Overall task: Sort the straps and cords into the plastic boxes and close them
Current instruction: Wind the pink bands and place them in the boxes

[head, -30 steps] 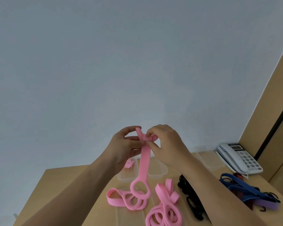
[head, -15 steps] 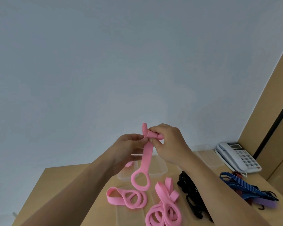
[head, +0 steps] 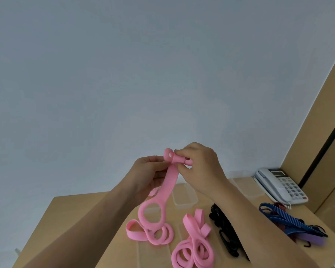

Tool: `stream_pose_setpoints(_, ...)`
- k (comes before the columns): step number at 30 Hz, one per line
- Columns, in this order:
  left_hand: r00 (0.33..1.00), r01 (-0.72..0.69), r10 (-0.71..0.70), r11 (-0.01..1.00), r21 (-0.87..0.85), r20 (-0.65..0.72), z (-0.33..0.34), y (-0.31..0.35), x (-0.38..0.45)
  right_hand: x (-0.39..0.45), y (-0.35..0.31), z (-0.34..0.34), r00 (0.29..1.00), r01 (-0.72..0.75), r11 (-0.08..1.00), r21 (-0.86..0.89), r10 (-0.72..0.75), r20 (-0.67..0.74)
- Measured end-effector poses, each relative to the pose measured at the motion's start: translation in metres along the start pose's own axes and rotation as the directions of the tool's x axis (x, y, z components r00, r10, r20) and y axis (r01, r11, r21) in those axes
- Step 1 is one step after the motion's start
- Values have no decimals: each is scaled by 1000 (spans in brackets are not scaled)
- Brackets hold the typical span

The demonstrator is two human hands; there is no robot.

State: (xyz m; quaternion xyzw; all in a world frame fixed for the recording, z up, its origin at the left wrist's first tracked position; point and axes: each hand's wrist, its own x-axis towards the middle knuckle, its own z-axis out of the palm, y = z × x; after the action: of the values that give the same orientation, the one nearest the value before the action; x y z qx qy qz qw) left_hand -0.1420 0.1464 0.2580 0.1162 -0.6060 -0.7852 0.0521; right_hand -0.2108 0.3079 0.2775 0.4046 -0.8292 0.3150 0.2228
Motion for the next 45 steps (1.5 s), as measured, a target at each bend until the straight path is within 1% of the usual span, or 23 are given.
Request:
stream_pose_setpoints(3,999,31,-26,993,-111,48,3,6,-3,-3,-2,1,999,12,1000,22,-11,-32)
stream_pose_setpoints(5,997,67,-57,974,-218,49,3,10,-4,-5,-1,2,999,31,999,22,-30,-20)
stream_pose_setpoints(6,997,72,-62,969,-236,49,2,11,-4,-5,0,2,999,40,999,21,-40,-10)
stream_pose_setpoints(11,998,53,-44,984,-169,52,2,7,-5,-9,2,1,995,81,997,4,-81,65)
stream_pose_setpoints(15,999,39,-37,979,-200,11,3,5,-5,-14,1,3,989,114,993,-18,-112,101)
stream_pose_setpoints(21,999,26,-17,976,-214,47,6,4,-8,-16,-1,7,997,78,997,28,-78,-11)
stream_pose_setpoints(22,998,10,3,980,-200,62,7,5,-9,-16,-2,9,997,76,997,34,-75,-20)
stream_pose_setpoints(25,988,-72,81,995,-70,134,7,5,-9,-18,-5,11,998,54,997,64,-51,-48)
stream_pose_setpoints(28,988,-102,105,994,-29,114,4,2,-8,-18,-5,9,996,56,992,112,-48,-72)
stream_pose_setpoints(30,989,-120,120,993,-5,84,3,1,-8,-17,-4,8,996,25,986,166,-12,-84)
stream_pose_setpoints(33,991,-133,132,991,33,31,5,-2,-8,-15,0,10,992,-82,970,230,101,-76)
stream_pose_setpoints(36,986,-161,162,986,42,-31,7,-2,-8,-14,2,10,979,-200,943,267,199,34)
stream_pose_setpoints(39,984,-165,167,986,26,-68,5,-2,-7,-12,2,8,966,-257,917,305,235,106)
stream_pose_setpoints(42,994,-100,99,994,-31,-35,1,-4,-5,-11,3,7,957,-290,899,330,270,107)
stream_pose_setpoints(45,997,-13,18,998,-68,70,-2,-6,-5,-12,3,9,950,-312,876,369,295,103)
